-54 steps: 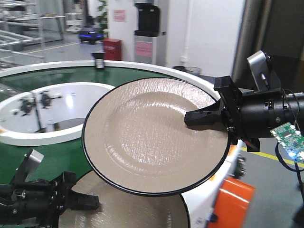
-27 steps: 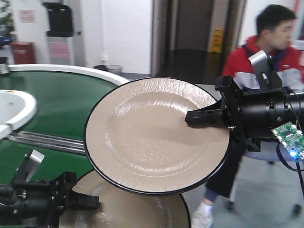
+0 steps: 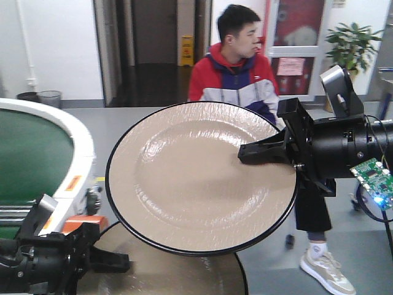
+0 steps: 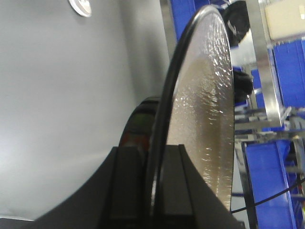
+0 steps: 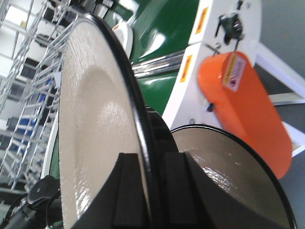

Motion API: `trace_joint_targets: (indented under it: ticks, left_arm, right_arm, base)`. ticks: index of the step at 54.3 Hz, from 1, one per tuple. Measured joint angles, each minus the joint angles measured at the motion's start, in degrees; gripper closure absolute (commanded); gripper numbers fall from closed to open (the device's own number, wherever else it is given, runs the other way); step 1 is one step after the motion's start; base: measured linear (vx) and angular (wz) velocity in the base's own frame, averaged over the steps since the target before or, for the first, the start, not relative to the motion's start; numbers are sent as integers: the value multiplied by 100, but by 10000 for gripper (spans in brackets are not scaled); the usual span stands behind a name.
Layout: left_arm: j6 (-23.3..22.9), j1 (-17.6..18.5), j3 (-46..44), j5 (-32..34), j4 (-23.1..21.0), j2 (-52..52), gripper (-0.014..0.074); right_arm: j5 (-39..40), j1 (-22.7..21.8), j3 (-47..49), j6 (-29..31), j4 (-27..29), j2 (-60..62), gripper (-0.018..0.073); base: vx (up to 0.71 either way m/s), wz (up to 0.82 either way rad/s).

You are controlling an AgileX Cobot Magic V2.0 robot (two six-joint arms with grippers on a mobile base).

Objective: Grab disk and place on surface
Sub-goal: 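Hold the plate with both grippers while the base drives to the counter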

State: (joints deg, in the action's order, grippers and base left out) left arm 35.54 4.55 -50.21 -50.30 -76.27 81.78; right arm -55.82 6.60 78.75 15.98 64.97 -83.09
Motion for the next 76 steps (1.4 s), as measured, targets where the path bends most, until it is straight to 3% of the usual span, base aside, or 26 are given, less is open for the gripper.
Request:
trace_joint_targets:
  ticks: [27,76]
  left_arm:
    - [0,0,0,0,5,0,595]
    - [0,0,11,6,5,0,595]
  right_arm:
    - [0,0,0,0,-2,0,567]
    - [0,0,0,0,-3,0,567]
  base:
    - [19,-34]
    - [36,-11]
